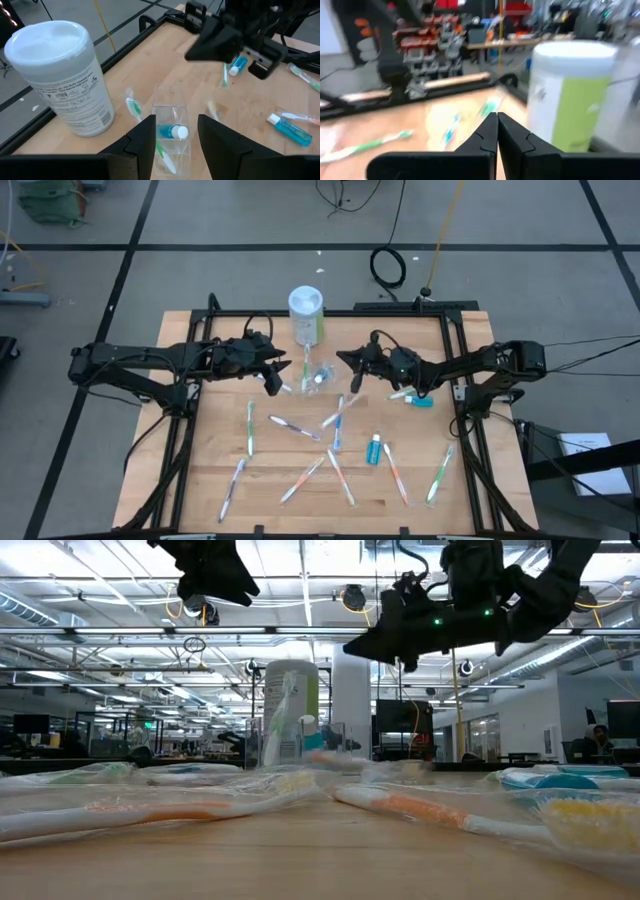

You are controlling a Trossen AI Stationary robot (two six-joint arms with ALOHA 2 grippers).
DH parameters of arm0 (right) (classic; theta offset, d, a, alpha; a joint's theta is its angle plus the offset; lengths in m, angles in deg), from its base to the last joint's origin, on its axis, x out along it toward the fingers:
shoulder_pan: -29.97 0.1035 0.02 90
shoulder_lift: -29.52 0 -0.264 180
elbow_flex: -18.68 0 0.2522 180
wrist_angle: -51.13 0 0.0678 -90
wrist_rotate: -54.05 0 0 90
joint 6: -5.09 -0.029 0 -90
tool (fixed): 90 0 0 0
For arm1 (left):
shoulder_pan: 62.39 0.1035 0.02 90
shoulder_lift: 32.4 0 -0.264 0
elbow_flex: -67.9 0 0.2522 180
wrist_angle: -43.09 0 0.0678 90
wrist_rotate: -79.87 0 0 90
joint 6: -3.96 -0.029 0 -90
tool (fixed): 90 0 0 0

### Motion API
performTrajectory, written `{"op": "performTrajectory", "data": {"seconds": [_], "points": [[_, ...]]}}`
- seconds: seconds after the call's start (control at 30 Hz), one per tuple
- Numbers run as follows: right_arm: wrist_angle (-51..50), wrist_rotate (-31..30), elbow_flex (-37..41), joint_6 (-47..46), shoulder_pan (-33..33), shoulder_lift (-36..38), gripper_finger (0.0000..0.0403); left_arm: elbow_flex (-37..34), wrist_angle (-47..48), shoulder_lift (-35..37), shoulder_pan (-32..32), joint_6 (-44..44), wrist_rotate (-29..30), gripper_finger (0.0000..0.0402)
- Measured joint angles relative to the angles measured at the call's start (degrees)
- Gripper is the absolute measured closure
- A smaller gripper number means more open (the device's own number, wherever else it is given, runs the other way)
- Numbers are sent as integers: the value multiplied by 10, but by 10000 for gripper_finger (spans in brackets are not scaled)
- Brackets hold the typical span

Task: Pick & Place toothbrushing station
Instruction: Put the orange toothbrush into the transparent organizer

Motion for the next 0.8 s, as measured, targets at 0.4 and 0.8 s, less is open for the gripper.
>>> {"op": "performTrajectory", "data": {"seconds": [0.4,0.8], "points": [[-249,148,0,27,40,3,304,0,16,0,0,-10,-1,252],[-434,120,1,96,86,3,226,0,26,0,0,-10,-1,252]]}}
